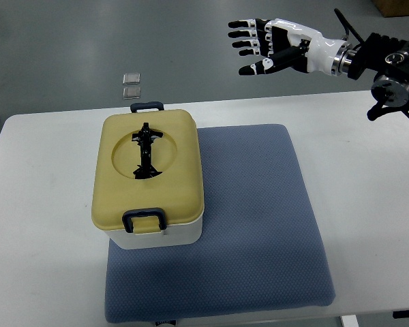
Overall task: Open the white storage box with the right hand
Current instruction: 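Move the right hand over the yellow lid of the white box, then lower the right hand and grasp the black handle on the lid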
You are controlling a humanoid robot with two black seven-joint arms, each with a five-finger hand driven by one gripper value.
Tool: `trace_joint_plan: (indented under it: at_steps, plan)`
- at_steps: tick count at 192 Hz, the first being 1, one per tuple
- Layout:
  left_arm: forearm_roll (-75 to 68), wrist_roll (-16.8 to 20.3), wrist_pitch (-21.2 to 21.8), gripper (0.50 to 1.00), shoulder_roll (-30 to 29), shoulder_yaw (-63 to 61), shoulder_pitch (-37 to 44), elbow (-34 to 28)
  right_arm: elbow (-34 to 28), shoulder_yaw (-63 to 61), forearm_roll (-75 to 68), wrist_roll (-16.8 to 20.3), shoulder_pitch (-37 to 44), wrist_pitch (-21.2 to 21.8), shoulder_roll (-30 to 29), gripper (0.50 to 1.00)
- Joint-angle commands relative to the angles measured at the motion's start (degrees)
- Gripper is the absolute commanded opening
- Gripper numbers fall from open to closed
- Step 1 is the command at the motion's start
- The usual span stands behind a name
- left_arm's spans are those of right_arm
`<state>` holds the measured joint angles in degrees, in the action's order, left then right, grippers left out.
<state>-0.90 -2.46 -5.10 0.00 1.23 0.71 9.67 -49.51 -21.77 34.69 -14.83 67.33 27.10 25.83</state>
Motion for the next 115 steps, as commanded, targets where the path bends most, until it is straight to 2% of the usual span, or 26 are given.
trace_joint_plan:
  at_steps: [1, 19, 58, 85, 115]
  plan:
    - [-0.1, 0.0, 0.0, 1.000, 0.0, 0.0, 0.0, 0.0, -4.1, 0.2, 9.2, -1.7, 1.8, 0.1, 0.4, 0.924]
    - [0.0, 0.0, 0.0, 1.000, 0.0, 0.0, 0.0, 0.0, -6.7, 1.3, 15.7, -3.6, 3.9, 0.3, 0.4, 0.924]
    - [0.0, 0.0, 0.0, 1.000, 0.0, 0.0, 0.0, 0.0, -8.1, 6.1, 27.2, -7.6, 10.0, 4.9, -0.1, 0.924]
    - [0.0, 0.0, 0.0, 1.000, 0.0, 0.0, 0.0, 0.0, -8.7, 12.1, 29.1, -8.6, 16.6, 7.4, -1.7, 0.924]
    - [0.0, 0.0, 0.0, 1.000, 0.0, 0.0, 0.0, 0.0, -8.7, 17.5, 32.5, -8.6, 22.6, 6.7, -6.6, 0.924]
